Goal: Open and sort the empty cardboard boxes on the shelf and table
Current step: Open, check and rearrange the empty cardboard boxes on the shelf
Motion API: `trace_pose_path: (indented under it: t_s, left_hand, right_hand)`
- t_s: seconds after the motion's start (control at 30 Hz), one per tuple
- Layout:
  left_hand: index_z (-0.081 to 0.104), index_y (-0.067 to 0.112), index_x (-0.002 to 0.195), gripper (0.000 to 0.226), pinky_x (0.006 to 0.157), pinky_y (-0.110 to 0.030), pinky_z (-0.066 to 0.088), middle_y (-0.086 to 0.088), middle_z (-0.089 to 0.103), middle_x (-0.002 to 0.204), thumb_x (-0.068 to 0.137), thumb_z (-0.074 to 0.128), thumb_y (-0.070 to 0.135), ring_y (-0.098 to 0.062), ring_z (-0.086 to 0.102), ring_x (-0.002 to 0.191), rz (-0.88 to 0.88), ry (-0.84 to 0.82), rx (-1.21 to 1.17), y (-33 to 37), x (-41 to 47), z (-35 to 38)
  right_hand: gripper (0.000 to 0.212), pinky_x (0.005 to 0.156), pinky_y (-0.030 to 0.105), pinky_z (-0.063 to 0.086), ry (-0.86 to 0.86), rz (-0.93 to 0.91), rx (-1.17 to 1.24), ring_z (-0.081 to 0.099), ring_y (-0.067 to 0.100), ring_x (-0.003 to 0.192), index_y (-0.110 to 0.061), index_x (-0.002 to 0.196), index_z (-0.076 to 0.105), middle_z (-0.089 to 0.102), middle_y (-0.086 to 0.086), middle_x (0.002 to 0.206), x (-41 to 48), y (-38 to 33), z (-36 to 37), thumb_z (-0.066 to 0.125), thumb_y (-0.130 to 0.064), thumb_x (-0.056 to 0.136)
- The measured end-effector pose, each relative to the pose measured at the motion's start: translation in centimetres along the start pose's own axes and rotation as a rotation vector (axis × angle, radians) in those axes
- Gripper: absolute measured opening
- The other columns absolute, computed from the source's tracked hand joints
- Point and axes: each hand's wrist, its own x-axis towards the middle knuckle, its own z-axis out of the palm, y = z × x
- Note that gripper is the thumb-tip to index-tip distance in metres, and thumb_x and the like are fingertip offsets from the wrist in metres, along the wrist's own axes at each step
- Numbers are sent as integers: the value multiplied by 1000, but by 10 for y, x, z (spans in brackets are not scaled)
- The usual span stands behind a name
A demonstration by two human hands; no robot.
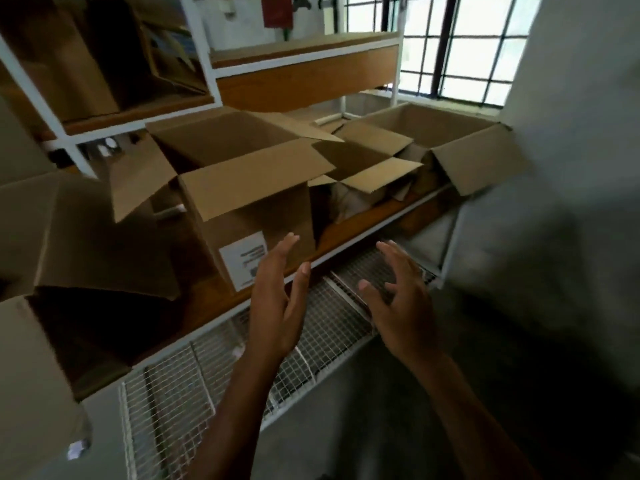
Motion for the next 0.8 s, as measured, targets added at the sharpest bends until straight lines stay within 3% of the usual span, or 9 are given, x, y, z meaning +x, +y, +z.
trace_pose_path:
  t_s: [0.13, 0.27, 0.43, 0.53, 0.67, 0.73, 0.8]
  left_hand:
    - [45, 25, 143, 52, 102, -50, 46, 7, 47, 146, 98, 38, 49, -13, 47, 131, 17, -100, -108, 4, 31, 69]
    - [46, 26, 141, 50, 102, -50, 46, 7, 50, 142, 97, 42, 49, -12, 49, 130, 45, -167, -192, 3, 79, 137]
    - [47, 32, 134, 39, 102, -36, 44, 17, 48, 135, 97, 45, 44, -5, 48, 126, 93, -194, -237, 2, 164, 221]
    - [49, 27, 135, 50, 99, -33, 46, 7, 51, 137, 95, 40, 55, -10, 49, 124, 88, -188, -237, -6, 229, 268]
    - [57, 20, 130, 48, 96, -46, 49, -1, 59, 132, 93, 44, 49, -17, 54, 120, 80, -152, -233, -17, 307, 321]
    - [59, 19, 124, 41, 92, -36, 50, -1, 62, 126, 94, 48, 43, -9, 58, 110, 40, -165, -259, -17, 333, 340]
    - [60, 21, 118, 26, 80, -13, 46, 1, 64, 117, 96, 53, 32, 7, 56, 95, -36, -161, -305, -15, 353, 356]
  right_hand:
    - [66, 103, 45, 47, 61, 62, -28, 35, 16, 140, -37, 144, 32, 31, -2, 155, 25, 40, -37, 48, -55, 83]
    - [64, 109, 45, 42, 132, 89, -86, 32, 12, 141, -36, 144, 34, 31, -3, 155, 69, 84, -64, 53, -49, 85]
    - [63, 106, 46, 44, 185, 78, -130, 33, 12, 141, -30, 144, 38, 32, -4, 154, 161, 135, -87, 53, -48, 85]
    - [61, 103, 47, 46, 217, 91, -178, 38, 15, 138, -31, 142, 40, 34, -4, 153, 228, 161, -99, 54, -47, 85]
    - [56, 100, 49, 48, 263, 107, -238, 43, 18, 133, -29, 140, 46, 38, -2, 150, 308, 189, -115, 59, -39, 86]
    - [52, 99, 49, 48, 275, 121, -249, 45, 18, 132, -31, 138, 47, 38, -3, 150, 335, 203, -120, 62, -34, 89]
    - [50, 98, 49, 49, 280, 120, -246, 45, 17, 131, -33, 137, 48, 39, -5, 150, 357, 214, -123, 61, -36, 88]
